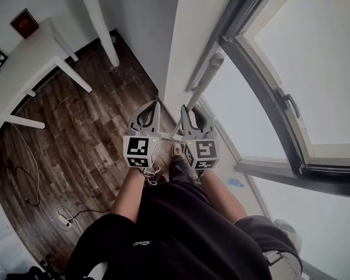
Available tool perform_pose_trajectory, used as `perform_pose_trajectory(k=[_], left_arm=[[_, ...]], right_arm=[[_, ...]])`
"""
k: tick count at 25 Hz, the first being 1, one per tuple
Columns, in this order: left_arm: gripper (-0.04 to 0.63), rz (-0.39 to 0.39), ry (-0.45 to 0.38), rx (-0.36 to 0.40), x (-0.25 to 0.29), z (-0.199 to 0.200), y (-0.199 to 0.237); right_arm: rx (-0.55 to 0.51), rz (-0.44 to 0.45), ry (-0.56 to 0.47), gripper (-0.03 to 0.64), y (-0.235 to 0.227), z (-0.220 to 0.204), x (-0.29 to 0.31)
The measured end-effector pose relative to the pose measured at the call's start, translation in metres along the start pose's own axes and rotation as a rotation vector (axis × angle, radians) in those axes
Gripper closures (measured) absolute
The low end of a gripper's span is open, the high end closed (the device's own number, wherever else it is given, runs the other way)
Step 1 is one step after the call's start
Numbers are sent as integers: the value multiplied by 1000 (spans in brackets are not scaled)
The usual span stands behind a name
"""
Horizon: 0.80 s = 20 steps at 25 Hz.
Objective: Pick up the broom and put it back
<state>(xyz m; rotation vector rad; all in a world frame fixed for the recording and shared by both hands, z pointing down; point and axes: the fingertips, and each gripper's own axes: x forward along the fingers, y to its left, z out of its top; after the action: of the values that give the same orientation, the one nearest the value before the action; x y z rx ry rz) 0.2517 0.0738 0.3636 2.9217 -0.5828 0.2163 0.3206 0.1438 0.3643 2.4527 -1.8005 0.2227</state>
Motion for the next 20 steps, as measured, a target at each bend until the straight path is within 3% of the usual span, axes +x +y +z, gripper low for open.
perform_pose_trajectory(k=[11, 17, 20], left_arm=[[595, 75, 17, 7, -31, -16, 21], [595, 115, -49, -52, -44, -7, 36], [595, 150, -56, -35, -53, -4, 44]], right_arm=[[-52, 97, -11, 518, 55, -8, -5], [-77, 135, -28, 518, 70, 1, 8], [-90, 162, -47, 517, 78, 7, 16]])
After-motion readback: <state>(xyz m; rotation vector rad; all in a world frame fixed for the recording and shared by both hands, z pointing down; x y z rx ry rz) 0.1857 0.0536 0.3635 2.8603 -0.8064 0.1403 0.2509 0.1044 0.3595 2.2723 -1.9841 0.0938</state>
